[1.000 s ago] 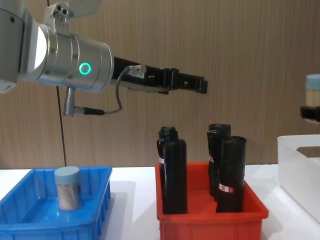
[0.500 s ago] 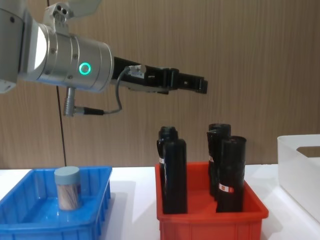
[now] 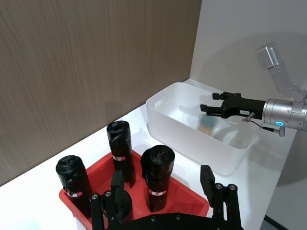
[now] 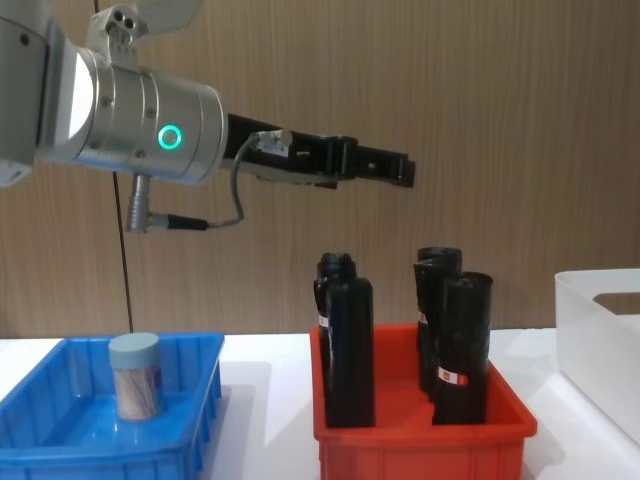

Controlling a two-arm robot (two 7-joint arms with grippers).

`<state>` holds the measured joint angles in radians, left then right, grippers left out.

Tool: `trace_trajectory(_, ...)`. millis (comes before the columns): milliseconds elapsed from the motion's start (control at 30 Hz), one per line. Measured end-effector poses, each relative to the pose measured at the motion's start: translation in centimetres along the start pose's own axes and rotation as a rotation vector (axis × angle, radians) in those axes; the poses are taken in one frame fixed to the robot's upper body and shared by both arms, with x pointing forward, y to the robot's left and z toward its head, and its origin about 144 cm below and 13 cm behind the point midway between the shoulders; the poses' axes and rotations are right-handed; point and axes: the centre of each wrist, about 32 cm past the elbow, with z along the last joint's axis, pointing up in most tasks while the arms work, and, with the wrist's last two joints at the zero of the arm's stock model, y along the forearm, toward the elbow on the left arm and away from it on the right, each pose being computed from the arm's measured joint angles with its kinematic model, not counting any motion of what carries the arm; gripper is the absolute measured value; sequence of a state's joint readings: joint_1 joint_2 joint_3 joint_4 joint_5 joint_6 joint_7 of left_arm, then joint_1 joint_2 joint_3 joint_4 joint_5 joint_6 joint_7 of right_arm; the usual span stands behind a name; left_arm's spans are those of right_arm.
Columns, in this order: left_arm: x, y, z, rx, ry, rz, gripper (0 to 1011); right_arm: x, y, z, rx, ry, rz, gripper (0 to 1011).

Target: Pick the cotton swabs from the blue box and place them into the white box.

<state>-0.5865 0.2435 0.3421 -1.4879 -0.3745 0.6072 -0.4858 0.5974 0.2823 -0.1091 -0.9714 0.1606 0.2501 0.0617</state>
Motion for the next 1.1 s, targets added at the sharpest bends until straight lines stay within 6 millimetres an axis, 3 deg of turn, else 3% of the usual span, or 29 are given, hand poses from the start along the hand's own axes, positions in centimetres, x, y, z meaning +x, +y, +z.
trace_trajectory(300, 0.0, 0.0, 0.0, 0.0, 0.0, 0.0, 1004, 0.5, 0.2, -0.4, -0.005, 0.007, -0.007, 1002)
trace_trajectory(1100, 0.0, 0.0, 0.0, 0.0, 0.0, 0.0, 1004, 0.7, -1.0, 0.0, 0.099, 0.016, -0.006, 1001)
